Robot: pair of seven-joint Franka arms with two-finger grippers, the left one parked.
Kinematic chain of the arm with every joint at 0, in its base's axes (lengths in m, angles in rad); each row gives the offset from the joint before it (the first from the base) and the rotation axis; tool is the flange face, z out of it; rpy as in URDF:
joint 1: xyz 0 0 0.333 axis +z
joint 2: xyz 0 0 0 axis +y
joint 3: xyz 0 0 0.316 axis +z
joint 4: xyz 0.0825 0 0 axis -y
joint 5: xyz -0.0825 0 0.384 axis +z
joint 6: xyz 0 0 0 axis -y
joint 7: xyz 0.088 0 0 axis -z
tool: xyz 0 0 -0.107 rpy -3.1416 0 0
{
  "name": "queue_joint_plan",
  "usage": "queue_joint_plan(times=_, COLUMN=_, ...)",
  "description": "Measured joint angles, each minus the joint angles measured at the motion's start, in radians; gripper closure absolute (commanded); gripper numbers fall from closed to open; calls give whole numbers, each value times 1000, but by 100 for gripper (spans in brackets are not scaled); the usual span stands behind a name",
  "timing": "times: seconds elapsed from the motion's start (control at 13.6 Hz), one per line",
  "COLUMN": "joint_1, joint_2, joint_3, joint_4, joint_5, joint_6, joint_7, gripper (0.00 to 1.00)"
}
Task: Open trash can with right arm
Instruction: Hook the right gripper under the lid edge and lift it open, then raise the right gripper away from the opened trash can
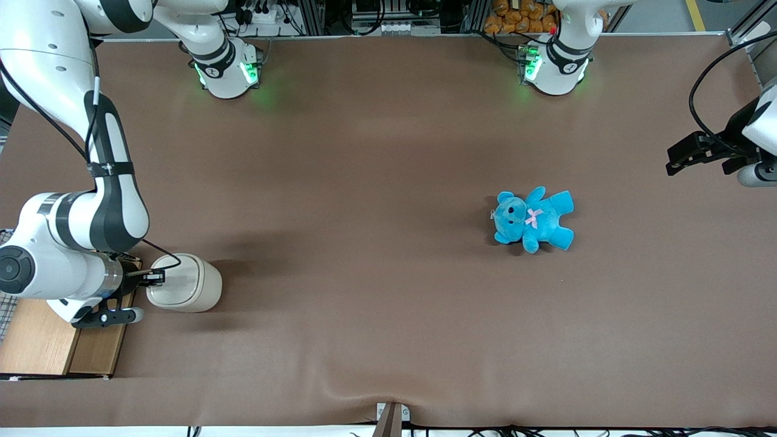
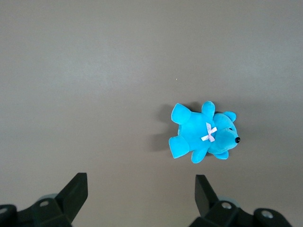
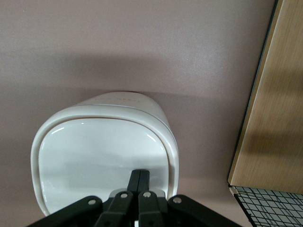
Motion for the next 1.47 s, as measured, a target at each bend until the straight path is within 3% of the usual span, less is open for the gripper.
queue_joint_plan(times=0.66, joint_1=25, joint_2=-2, joint_3=16, joint_4=155, joint_5=4, joint_6=-225, joint_7=74, gripper=100)
queue_joint_plan(times=0.88, joint_1=54, joint_2=-2, joint_3=23, joint_4=184, joint_5=71, joint_6=-274, joint_7=169, gripper=100)
queue_joint_plan(times=0.95, joint_1=62, joint_2=-2, joint_3=23, joint_4=186, joint_5=106, joint_6=-281, joint_7=189, gripper=69)
queue_joint_plan(times=1.03, joint_1=65, joint_2=-2, joint_3=23, joint_4=187, joint_5=136, joint_6=-283, joint_7=203, gripper=1)
queue_joint_plan(times=1.17, joint_1=65, joint_2=-2, joint_3=21, joint_4=188, joint_5=180, joint_6=-285, joint_7=216, gripper=0)
queue_joint_plan(times=1.47, joint_1=63, joint_2=-33, joint_3=17, joint_4=198, joint_5=190, joint_6=-359, joint_7=228, gripper=0)
